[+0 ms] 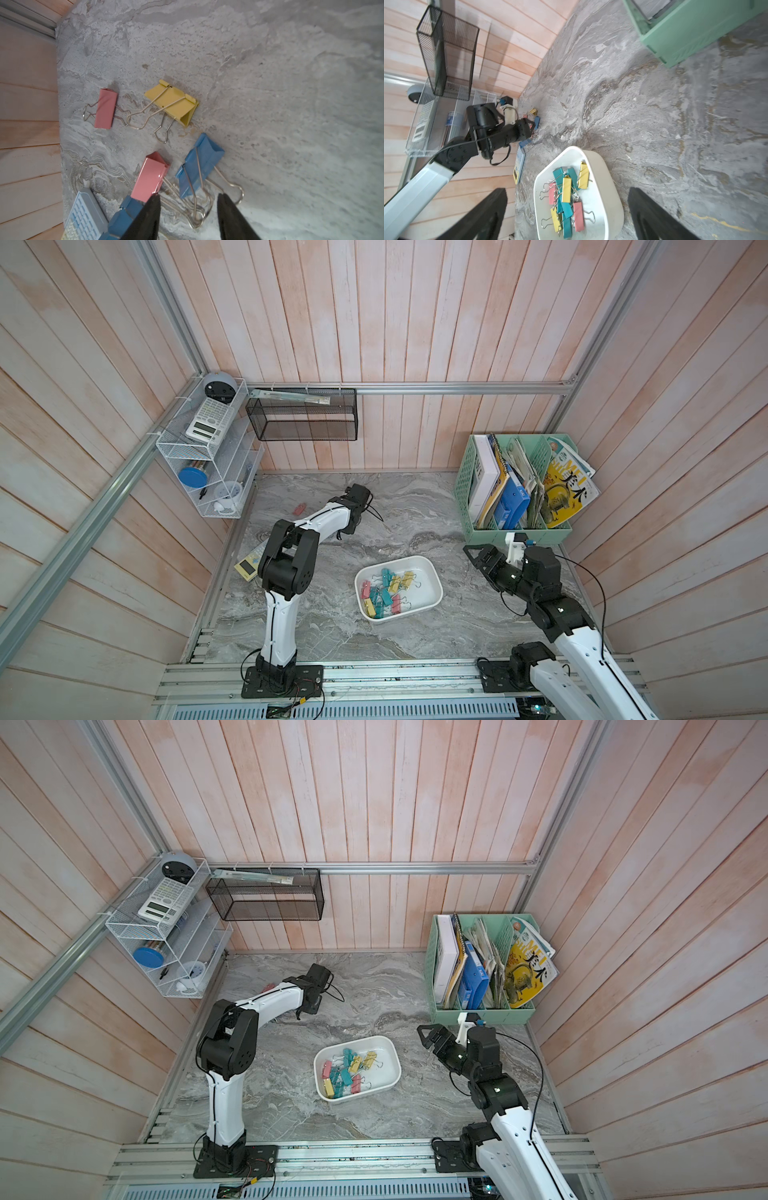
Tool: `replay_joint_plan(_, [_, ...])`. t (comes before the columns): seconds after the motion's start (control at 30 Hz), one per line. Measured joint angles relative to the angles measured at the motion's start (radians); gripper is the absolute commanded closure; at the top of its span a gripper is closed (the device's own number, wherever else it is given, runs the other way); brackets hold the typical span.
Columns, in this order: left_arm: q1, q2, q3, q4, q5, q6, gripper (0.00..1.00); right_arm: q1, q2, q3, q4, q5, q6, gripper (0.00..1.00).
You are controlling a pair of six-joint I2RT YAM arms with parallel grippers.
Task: Put the binder clips in the storage box
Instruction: Pick up the binder clip at the center of the board.
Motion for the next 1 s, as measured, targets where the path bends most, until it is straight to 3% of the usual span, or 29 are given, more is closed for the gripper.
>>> replay_joint_plan(0.37, [0.022,0.034,0.040,-0.001,0.010,-0.014,1.00,0.325,0.241,0.151,0.052,-0.013,-0.158,0.02])
replay_joint_plan(0.63, [0.029,-0.158,-0.113,0.029,0.165,-0.106,1.00,0.412,0.375,0.190,0.070,-0.006,-0.203,0.02])
replay_joint_plan(0.87, [0.011,-0.456,-0.238,0.050,0.327,-0.220,1.00,0.402,0.365,0.190,0.055,0.103,-0.215,0.02])
replay_joint_plan(1.0, [-0.057,-0.582,-0.261,0.052,0.388,-0.277,1.00,0.326,0.340,0.185,0.041,0.136,-0.188,0.02])
